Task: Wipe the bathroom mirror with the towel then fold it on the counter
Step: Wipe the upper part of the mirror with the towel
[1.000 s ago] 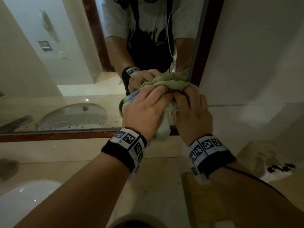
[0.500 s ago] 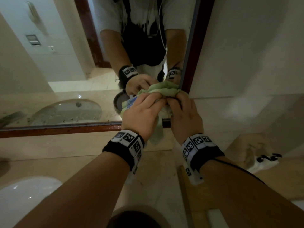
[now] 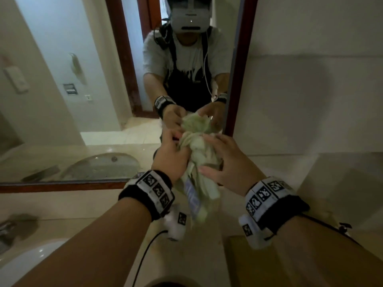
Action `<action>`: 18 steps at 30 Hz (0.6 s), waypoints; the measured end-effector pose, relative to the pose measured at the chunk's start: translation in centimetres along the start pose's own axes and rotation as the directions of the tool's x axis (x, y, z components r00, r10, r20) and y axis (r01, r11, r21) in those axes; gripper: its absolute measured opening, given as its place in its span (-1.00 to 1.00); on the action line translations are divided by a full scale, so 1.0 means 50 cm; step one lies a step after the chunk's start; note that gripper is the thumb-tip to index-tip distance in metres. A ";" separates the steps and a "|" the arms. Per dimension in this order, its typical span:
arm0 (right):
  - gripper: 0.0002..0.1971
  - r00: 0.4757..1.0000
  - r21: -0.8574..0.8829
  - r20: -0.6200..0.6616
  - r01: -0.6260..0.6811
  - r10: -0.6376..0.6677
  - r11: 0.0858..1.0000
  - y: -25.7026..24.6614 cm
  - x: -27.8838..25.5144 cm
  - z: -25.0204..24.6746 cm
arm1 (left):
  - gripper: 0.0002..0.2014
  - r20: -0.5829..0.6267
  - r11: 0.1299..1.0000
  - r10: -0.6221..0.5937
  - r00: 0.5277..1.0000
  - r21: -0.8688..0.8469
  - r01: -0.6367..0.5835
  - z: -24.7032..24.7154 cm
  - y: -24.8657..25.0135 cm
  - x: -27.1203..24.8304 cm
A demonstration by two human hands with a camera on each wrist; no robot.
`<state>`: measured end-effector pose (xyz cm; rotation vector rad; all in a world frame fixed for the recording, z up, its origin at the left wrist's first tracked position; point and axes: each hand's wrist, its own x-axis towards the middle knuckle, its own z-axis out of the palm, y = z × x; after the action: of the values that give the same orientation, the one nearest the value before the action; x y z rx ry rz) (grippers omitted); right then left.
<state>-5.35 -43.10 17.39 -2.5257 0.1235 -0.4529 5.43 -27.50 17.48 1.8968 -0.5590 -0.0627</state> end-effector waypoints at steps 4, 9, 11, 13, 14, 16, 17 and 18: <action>0.07 0.960 -0.314 -0.200 0.128 -0.197 0.941 -0.046 0.040 -0.042 | -0.85 -0.084 0.968 0.014 0.996 -0.250 -0.035 -0.019 0.110 0.038; -0.25 0.882 -0.521 -0.369 0.064 -0.292 0.851 -0.057 0.106 -0.067 | -0.55 -0.061 0.986 0.165 0.984 0.034 -0.163 -0.016 0.147 0.044; -0.30 0.883 -0.552 -0.377 0.027 -0.278 0.834 -0.036 0.113 -0.077 | -0.38 -0.046 0.891 0.350 0.936 0.324 -0.317 -0.020 0.147 0.031; -0.42 0.872 -0.614 -0.394 -0.014 -0.291 0.789 -0.017 0.116 -0.081 | -0.28 0.059 0.667 0.599 0.798 0.514 -0.539 -0.020 0.139 0.031; -0.47 0.864 -0.626 -0.405 -0.023 -0.299 0.780 -0.010 0.117 -0.081 | -0.29 0.133 0.551 0.668 0.732 0.573 -0.606 -0.016 0.130 0.041; -0.52 0.856 -0.611 -0.406 0.007 -0.321 0.792 0.002 0.127 -0.072 | -0.31 0.204 0.459 0.690 0.695 0.619 -0.638 -0.006 0.113 0.065; -0.53 0.849 -0.609 -0.404 0.028 -0.341 0.793 0.009 0.132 -0.067 | -0.34 0.205 0.457 0.680 0.704 0.632 -0.626 -0.001 0.107 0.075; -0.52 0.841 -0.610 -0.404 0.045 -0.359 0.791 0.015 0.135 -0.060 | -0.37 0.193 0.460 0.675 0.712 0.644 -0.611 0.001 0.102 0.080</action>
<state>-0.04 -46.51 21.33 -2.9586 0.2020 -1.3580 7.19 -30.65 22.90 2.2112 -1.3630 0.8496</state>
